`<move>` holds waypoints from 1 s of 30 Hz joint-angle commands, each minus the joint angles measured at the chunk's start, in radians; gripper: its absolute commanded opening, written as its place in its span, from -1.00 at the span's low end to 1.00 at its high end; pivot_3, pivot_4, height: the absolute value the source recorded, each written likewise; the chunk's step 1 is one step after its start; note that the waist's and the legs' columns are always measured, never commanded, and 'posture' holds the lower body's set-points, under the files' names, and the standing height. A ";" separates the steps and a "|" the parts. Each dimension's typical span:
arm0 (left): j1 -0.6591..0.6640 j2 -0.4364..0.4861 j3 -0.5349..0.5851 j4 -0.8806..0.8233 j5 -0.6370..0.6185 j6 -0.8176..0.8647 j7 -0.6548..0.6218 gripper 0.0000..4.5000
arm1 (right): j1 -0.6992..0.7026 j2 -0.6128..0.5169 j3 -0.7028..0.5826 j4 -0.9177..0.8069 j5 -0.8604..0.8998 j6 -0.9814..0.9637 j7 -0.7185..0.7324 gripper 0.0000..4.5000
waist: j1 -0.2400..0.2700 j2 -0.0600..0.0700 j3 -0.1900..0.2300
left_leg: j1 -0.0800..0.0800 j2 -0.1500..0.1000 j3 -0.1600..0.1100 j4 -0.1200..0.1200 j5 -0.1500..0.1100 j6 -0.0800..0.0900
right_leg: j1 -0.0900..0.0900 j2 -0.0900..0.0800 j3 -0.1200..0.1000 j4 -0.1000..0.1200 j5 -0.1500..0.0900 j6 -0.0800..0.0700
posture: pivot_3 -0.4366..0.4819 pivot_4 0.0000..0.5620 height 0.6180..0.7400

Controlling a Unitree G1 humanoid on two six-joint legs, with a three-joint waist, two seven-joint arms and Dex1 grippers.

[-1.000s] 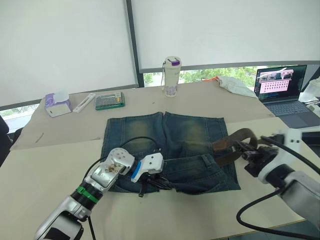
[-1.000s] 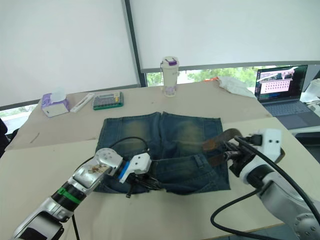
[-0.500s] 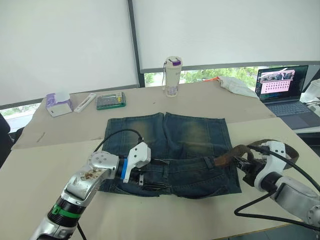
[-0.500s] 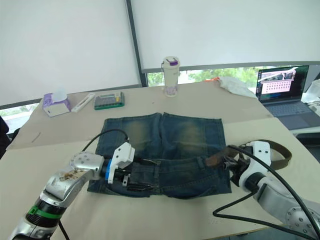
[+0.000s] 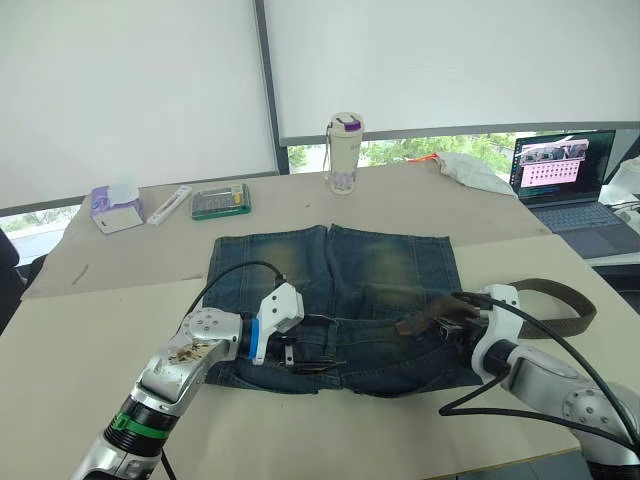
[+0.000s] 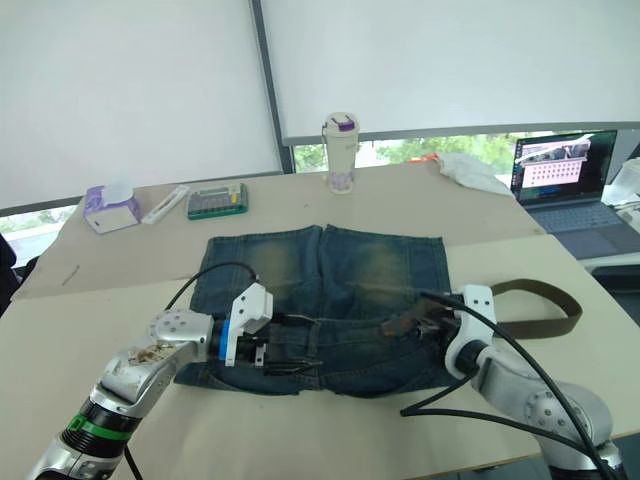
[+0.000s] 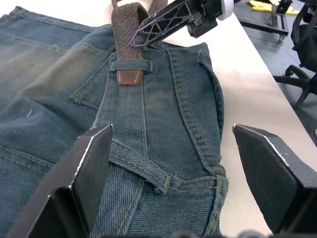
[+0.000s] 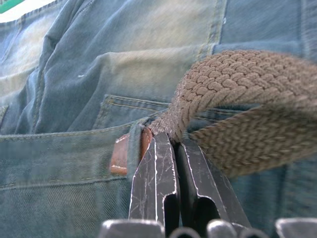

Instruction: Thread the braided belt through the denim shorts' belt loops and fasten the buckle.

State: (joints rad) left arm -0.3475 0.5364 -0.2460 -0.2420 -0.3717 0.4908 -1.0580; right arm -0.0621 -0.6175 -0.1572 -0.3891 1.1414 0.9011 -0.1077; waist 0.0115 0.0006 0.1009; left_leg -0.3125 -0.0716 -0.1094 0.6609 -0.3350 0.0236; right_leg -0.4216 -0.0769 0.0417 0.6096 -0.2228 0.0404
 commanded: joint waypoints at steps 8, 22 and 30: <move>-0.043 -0.071 0.020 0.007 -0.106 0.213 0.067 0.83 | -0.013 0.228 -0.080 -0.002 0.214 0.004 0.000 -1.00 | -0.003 0.004 -0.002 | 0.000 0.000 0.000 0.000 -0.001 0.002 | 0.000 0.000 0.000 0.001 0.000 0.000 | -0.05 -0.47 1.00; -0.215 -0.297 0.152 0.140 -0.301 0.632 0.301 0.83 | 0.027 0.252 -0.104 -0.121 0.376 -0.054 -0.015 -1.00 | -0.005 0.004 -0.003 | 0.001 -0.001 -0.001 0.000 0.002 -0.004 | -0.001 0.001 0.000 0.002 0.000 0.000 | -0.05 -0.47 1.00; -0.291 -0.407 0.334 0.230 -0.435 0.824 0.432 0.31 | 0.046 0.234 -0.076 -0.159 0.347 -0.071 -0.015 -1.00 | -0.004 0.003 -0.002 | 0.000 -0.001 -0.001 0.000 0.003 -0.004 | -0.001 0.000 0.000 0.001 0.000 0.000 | -0.05 -0.47 1.00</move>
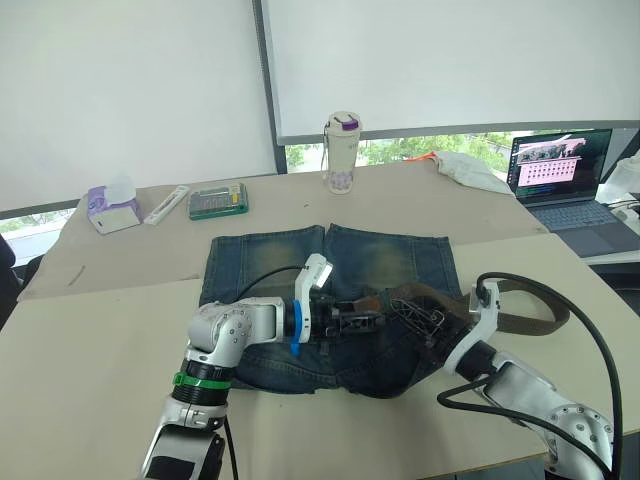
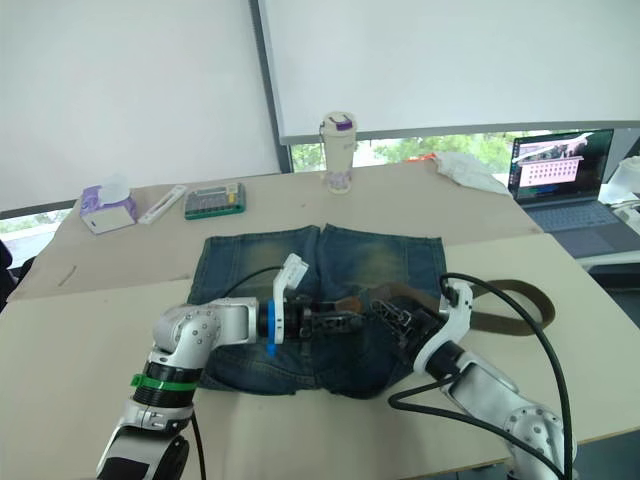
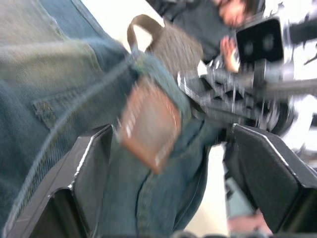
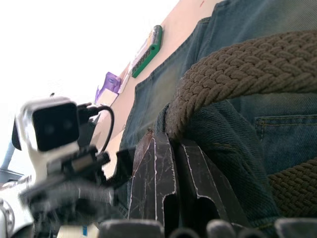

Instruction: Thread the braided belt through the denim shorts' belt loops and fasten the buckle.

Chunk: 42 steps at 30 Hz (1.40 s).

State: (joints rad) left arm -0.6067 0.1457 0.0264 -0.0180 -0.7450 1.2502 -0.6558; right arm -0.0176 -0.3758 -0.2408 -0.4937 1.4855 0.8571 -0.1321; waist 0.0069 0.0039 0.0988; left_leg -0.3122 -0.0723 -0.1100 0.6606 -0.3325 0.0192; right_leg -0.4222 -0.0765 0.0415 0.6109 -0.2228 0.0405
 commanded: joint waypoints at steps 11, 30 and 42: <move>-0.029 -0.033 0.045 0.026 -0.059 0.085 0.066 -1.00 | 0.017 -0.098 0.026 -0.126 -0.109 -0.031 0.042 -0.66 | 0.004 -0.001 0.000 | 0.000 0.000 0.000 0.000 0.000 -0.001 | 0.000 0.000 0.000 0.000 0.000 0.000 | -0.05 -0.47 1.00; -0.036 -0.057 0.000 0.045 -0.048 0.042 0.059 -1.00 | -0.045 -0.403 0.272 -0.280 -0.659 0.160 0.034 -0.27 | 0.011 -0.009 0.005 | -0.001 -0.001 0.000 0.001 0.001 -0.003 | 0.000 -0.001 0.000 -0.001 0.000 0.000 | -0.05 -0.47 1.00; -0.028 0.029 0.037 0.036 -0.069 0.065 0.050 -1.00 | 0.064 -0.461 0.018 -0.190 -0.758 0.198 0.140 -0.97 | 0.017 -0.008 0.005 | -0.001 -0.001 0.000 0.001 0.001 -0.003 | 0.000 -0.001 0.000 -0.001 0.000 0.000 | -0.05 -0.47 1.00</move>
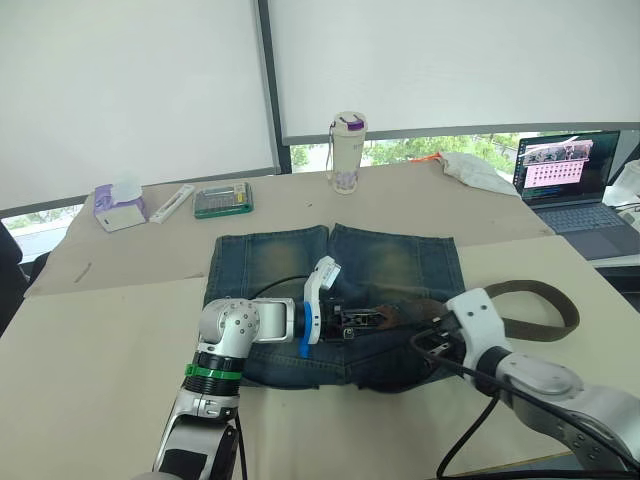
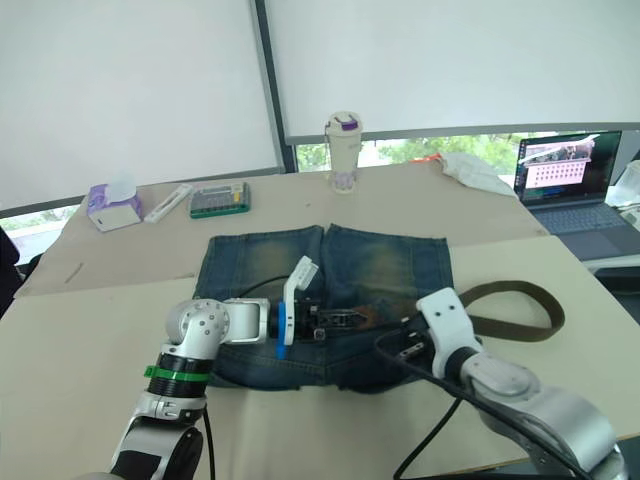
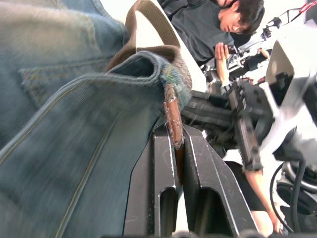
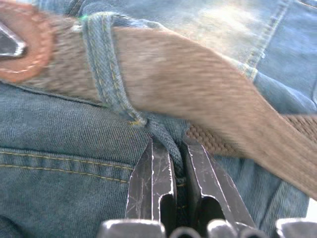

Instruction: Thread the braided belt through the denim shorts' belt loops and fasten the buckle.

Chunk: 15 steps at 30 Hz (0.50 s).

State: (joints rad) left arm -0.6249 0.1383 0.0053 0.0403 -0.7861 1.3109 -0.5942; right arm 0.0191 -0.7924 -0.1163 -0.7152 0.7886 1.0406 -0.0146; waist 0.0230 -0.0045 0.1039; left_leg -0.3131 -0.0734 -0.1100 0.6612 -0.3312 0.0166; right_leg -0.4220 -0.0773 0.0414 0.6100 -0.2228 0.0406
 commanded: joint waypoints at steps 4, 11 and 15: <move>-0.002 0.073 0.104 -0.031 -0.076 0.058 -0.017 -1.00 | 0.057 -0.075 -0.156 0.064 -0.092 0.000 0.082 -0.97 | 0.000 0.000 0.000 | 0.000 0.000 0.000 0.000 0.000 0.000 | 0.000 0.000 0.000 0.000 0.000 0.000 | -0.05 -0.47 1.00; 0.013 0.088 0.129 -0.039 -0.127 0.102 -0.014 -1.00 | 0.086 -0.101 -0.240 0.115 -0.111 -0.030 0.232 -0.80 | 0.006 0.000 0.000 | 0.000 0.000 0.000 0.000 0.000 0.000 | 0.000 0.000 0.000 0.000 0.000 0.000 | -0.05 -0.47 1.00; 0.020 0.059 0.129 -0.048 -0.149 0.104 0.004 -1.00 | 0.171 -0.072 -0.449 0.023 0.060 0.013 0.363 -0.15 | 0.014 0.000 0.000 | 0.000 0.000 0.000 0.000 0.000 0.000 | 0.000 0.000 0.000 0.000 0.000 0.000 | -0.05 -0.47 1.00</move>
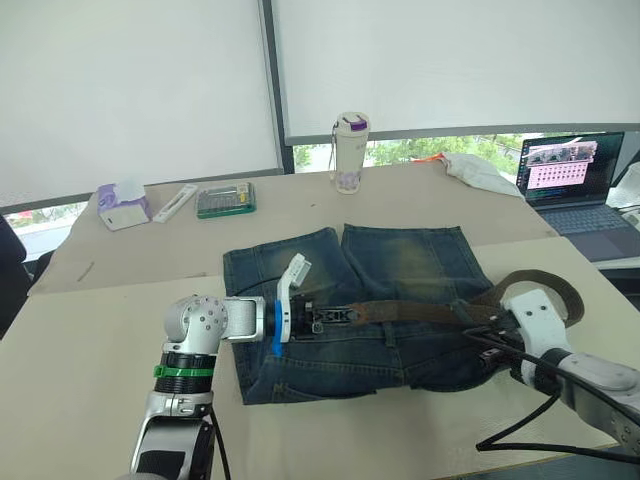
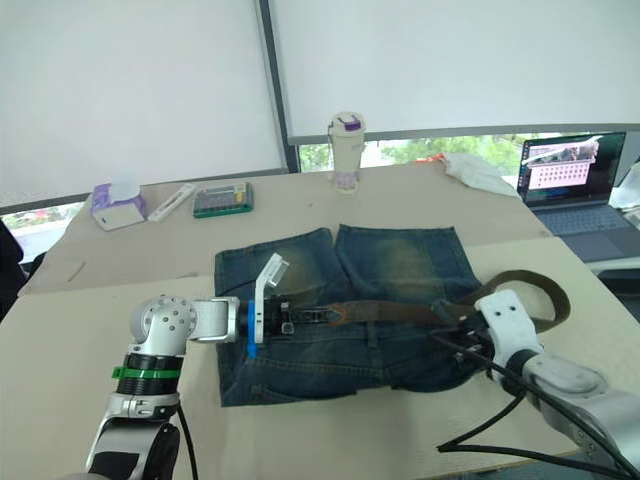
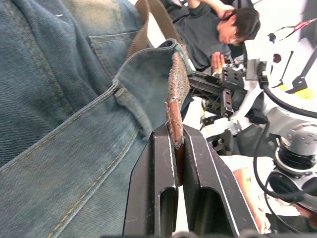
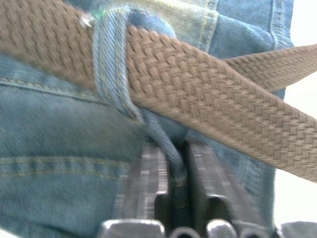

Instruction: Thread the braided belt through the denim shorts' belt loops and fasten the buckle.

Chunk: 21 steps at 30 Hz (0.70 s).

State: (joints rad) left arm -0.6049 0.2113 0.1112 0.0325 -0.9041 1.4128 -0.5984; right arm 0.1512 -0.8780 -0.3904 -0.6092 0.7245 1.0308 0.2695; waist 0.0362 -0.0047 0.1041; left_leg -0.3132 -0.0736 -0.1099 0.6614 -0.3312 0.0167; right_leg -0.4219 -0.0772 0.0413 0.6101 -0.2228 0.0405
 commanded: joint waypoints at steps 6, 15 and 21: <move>-0.008 -0.056 0.027 -0.022 -0.038 -0.005 0.021 -1.00 | 0.243 0.076 -0.476 -0.220 0.537 0.048 0.133 0.46 | 0.003 -0.001 0.000 | -0.003 0.001 0.000 0.000 -0.001 0.001 | 0.002 0.000 0.000 0.000 0.000 0.000 | -0.05 -0.47 1.00; -0.059 -0.107 -0.004 0.023 -0.038 -0.013 0.004 -1.00 | 0.143 0.190 -0.138 -0.295 0.774 -0.140 -0.265 0.46 | -0.001 -0.002 0.001 | -0.002 0.001 0.001 -0.001 0.000 0.000 | 0.002 0.000 0.001 0.001 0.000 0.000 | -0.05 -0.47 1.00; -0.065 -0.142 0.003 0.012 -0.061 -0.001 0.013 -1.00 | 0.026 0.289 0.083 -0.225 0.748 -0.207 -0.403 0.46 | 0.002 -0.002 0.001 | 0.000 0.001 0.000 0.000 0.000 -0.001 | 0.000 0.000 0.001 0.000 0.000 0.000 | -0.05 -0.47 1.00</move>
State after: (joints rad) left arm -0.6497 0.0787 0.1032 0.0655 -0.9337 1.4061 -0.5799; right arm 0.1932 -0.5942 -0.3335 -0.8359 1.4733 0.8579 -0.1140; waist 0.0382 -0.0067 0.1047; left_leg -0.3127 -0.0728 -0.1100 0.6615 -0.3309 0.0161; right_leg -0.4216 -0.0774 0.0421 0.6105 -0.2227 0.0405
